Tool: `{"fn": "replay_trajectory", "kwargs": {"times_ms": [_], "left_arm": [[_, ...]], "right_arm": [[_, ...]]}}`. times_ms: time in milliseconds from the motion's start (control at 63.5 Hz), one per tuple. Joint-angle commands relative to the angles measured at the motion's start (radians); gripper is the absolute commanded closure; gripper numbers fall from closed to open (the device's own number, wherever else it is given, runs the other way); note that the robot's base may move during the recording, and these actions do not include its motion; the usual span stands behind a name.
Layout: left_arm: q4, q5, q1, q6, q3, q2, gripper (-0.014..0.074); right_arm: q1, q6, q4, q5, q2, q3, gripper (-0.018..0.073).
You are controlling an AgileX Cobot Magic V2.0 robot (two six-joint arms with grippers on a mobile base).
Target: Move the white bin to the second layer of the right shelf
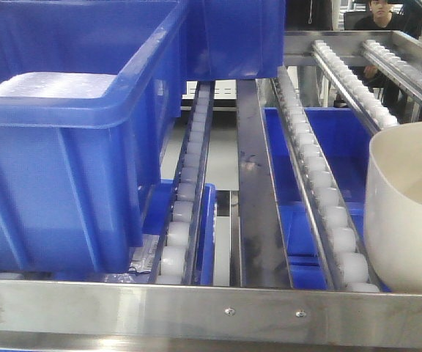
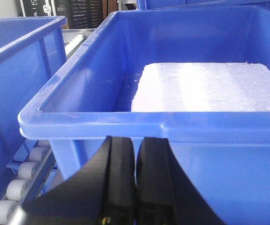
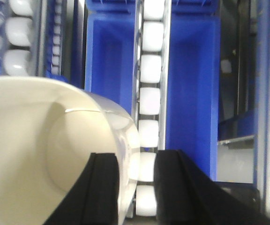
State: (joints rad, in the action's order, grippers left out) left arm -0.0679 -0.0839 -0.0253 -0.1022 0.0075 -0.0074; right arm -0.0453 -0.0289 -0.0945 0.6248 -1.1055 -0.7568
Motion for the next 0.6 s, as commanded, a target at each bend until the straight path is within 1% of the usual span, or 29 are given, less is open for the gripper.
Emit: {"fn": "replay_trajectory", "kwargs": {"times_ms": [0, 126, 158, 252, 268, 315, 362, 410, 583], "left_arm": [[-0.006, 0.084, -0.004, 0.003, 0.037, -0.013, 0.0512], [-0.006, 0.084, -0.004, 0.003, 0.037, -0.013, 0.0512], [-0.006, 0.084, -0.004, 0.003, 0.037, -0.013, 0.0512], [-0.006, 0.084, -0.004, 0.003, 0.037, -0.013, 0.0512], [-0.006, 0.084, -0.004, 0.003, 0.037, -0.013, 0.0512], [-0.006, 0.084, -0.004, 0.003, 0.037, -0.013, 0.0512], [-0.006, 0.084, -0.004, 0.003, 0.037, -0.013, 0.0512], [-0.006, 0.084, -0.004, 0.003, 0.037, -0.013, 0.0512], [-0.006, 0.084, -0.004, 0.003, 0.037, -0.013, 0.0512]], "right_arm": [[-0.004, -0.007, -0.001, -0.016, 0.072, -0.026, 0.0251], [-0.004, -0.007, -0.002, -0.024, 0.171, 0.005, 0.0252], [-0.004, -0.007, -0.002, -0.037, 0.203, 0.027, 0.0264], [-0.004, -0.007, -0.011, -0.083, 0.279, 0.102, 0.0370], [-0.004, -0.007, -0.014, -0.097, 0.296, 0.123, 0.0407], [-0.004, -0.007, -0.027, -0.123, 0.333, 0.159, 0.0475], [-0.004, -0.007, -0.042, -0.147, 0.365, 0.189, 0.0519], [-0.004, -0.007, -0.053, -0.178, 0.405, 0.222, 0.0500], [-0.004, -0.007, -0.064, -0.318, 0.569, 0.319, 0.0503]]}}
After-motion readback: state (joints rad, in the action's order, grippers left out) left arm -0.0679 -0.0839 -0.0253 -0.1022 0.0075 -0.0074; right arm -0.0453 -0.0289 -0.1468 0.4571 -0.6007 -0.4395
